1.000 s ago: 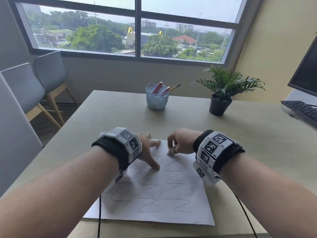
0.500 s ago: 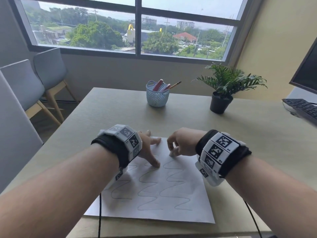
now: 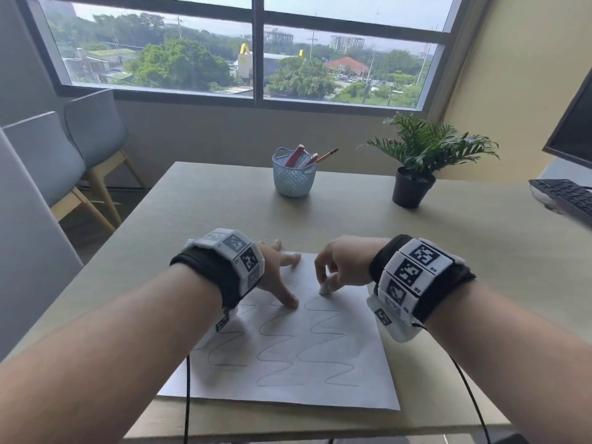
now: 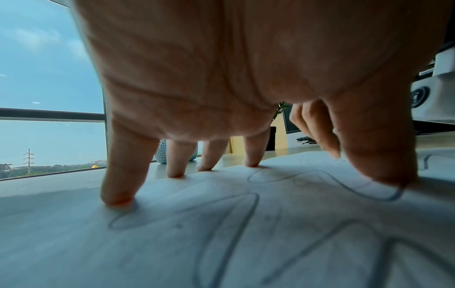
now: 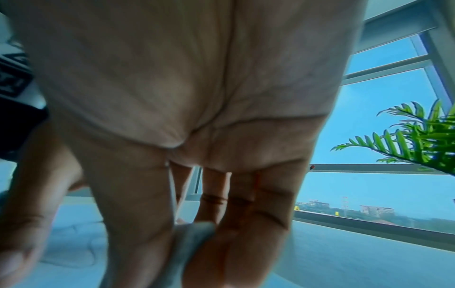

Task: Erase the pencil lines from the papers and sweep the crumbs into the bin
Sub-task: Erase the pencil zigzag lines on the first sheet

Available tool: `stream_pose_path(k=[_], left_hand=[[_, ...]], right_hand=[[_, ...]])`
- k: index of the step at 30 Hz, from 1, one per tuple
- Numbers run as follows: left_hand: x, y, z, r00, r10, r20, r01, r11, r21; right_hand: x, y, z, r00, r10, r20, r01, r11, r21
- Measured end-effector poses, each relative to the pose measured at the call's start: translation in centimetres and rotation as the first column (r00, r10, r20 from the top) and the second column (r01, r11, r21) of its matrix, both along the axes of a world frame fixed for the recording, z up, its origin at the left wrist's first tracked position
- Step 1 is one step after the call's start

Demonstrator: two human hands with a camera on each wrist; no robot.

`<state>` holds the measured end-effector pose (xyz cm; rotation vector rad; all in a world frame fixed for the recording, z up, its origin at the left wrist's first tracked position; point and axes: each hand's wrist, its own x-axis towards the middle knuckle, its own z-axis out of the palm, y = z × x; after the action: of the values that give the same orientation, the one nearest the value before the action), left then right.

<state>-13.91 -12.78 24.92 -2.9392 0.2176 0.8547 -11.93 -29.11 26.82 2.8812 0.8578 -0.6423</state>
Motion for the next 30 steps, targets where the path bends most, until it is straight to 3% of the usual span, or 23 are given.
stream_pose_path(k=[6,12,17,23,30], left_hand=[[0.1,0.0,0.0,1.0,0.002,0.0,-0.002,1.0,0.006],[0.1,0.0,0.0,1.0,-0.001,-0.005,0.001,1.0,0.011],[0.1,0.0,0.0,1.0,0.002,-0.006,-0.002,1.0,0.01],[0.0,-0.1,0.0,1.0,-0.004,0.005,0.004,1.0,0.021],[-0.3,-0.2,0.2,1.0,-0.005,0.016,0.005,1.0,0.019]], right_hand=[[0.8,0.1,0.1,0.998,-0.022,0.063,0.022,1.0,0.002],[-0.1,-0.5,0.1,1.0,0.016,0.0,-0.016,0.999,-0.052],[0.6,-0.6,0.5,0.998,-0.026,0.063,0.029,0.999,-0.04],[-0.5,-0.8,0.1,0.999,0.027,0.017,-0.026,0.996,-0.087],[0.4,-0.7,0.6,0.997,-0.045,0.07,0.049,0.997,-0.067]])
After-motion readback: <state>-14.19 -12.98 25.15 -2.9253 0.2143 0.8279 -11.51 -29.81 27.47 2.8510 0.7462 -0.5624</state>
